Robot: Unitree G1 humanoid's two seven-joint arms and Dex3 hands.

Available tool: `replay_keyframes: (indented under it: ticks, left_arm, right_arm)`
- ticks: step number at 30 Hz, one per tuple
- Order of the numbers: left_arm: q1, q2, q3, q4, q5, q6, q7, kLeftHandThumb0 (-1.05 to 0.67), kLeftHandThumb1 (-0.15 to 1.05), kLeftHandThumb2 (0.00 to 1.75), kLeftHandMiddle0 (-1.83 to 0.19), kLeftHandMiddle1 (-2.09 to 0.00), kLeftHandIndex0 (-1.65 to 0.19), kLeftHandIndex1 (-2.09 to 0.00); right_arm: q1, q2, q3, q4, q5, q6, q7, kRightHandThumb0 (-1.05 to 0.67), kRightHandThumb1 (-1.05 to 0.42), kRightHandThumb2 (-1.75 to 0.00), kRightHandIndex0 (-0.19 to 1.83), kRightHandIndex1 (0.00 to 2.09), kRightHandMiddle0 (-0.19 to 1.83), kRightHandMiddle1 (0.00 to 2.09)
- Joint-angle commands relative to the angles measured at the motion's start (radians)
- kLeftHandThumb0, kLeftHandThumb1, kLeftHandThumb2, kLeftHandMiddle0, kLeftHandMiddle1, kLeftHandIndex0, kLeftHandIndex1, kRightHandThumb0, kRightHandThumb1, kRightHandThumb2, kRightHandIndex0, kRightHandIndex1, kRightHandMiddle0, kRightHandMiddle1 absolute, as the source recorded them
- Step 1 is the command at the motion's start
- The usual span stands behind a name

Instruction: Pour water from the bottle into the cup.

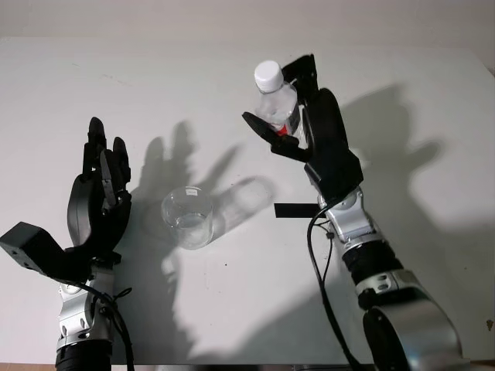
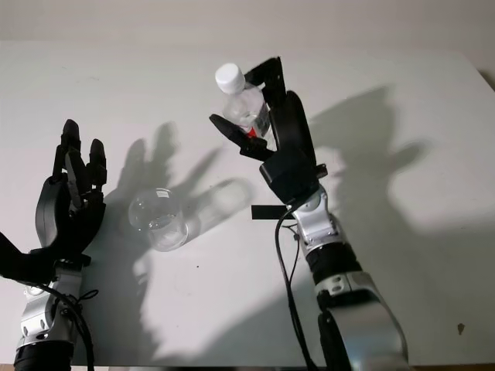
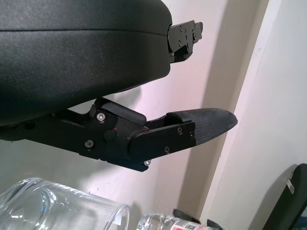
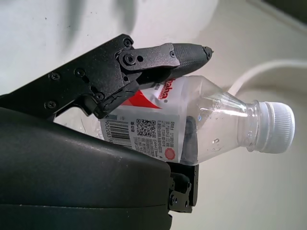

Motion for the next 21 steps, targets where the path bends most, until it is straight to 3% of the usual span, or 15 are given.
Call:
replay_keyframes:
  ticks: [1,7,11,21]
  left_arm:
    - [0.010,-0.008,-0.004,0.015,0.007,-0.006,-0.001,-0.71,1.05,0.63,0.19,0.00,0.19,0.00]
    - [0.010,-0.013,-0.008,0.013,0.007,-0.005,0.004,-0.71,1.05,0.62,0.19,0.00,0.19,0.00]
    - [0.010,-0.015,-0.011,0.014,0.011,-0.012,0.004,-0.70,1.05,0.63,0.19,0.00,0.19,0.00]
    - [-0.001,-0.020,-0.015,0.030,0.016,-0.024,0.013,-0.70,1.05,0.63,0.19,0.00,0.19,0.00]
  right_arm:
    - [-0.064,-0.033,0.038,0.037,-0.056,-0.052,-0.024,-0.34,-1.05,-0.45,1.42,2.09,1.08,2.09]
    - [-0.157,-0.107,0.174,0.109,-0.290,-0.138,-0.184,-0.39,-1.05,-0.30,1.20,2.09,0.98,2.09]
    - [-0.221,-0.160,0.320,0.135,-0.535,-0.162,-0.455,-0.41,-1.05,-0.20,1.15,2.09,0.93,2.09]
    - [-0.368,-0.189,0.601,0.282,-0.854,-0.089,-0.943,-0.49,-1.05,-0.27,1.19,2.09,0.98,2.09]
